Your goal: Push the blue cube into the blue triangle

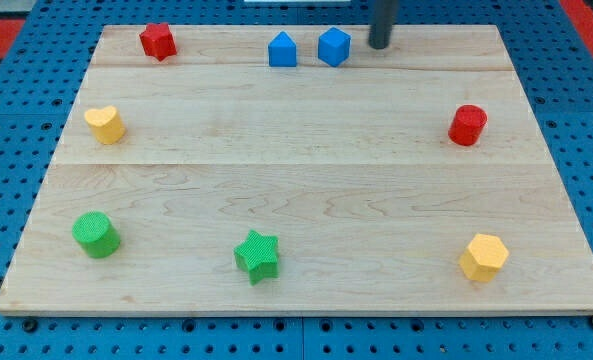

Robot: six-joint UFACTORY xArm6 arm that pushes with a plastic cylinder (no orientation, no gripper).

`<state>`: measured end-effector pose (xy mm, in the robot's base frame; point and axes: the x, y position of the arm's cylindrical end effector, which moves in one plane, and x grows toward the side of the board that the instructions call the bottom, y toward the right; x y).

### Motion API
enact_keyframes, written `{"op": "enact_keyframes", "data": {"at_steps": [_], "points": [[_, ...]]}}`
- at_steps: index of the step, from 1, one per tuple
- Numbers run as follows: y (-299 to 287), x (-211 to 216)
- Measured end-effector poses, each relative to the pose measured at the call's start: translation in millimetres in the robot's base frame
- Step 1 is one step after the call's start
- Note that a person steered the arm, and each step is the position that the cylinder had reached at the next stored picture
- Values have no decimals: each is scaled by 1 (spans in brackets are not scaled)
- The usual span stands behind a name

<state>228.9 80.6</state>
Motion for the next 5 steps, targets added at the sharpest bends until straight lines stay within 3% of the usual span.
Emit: {"op": "enact_keyframes", "data": {"at_steps": [1, 2, 5], "points": [[-51, 1], [-56, -4], [-223, 59]]}}
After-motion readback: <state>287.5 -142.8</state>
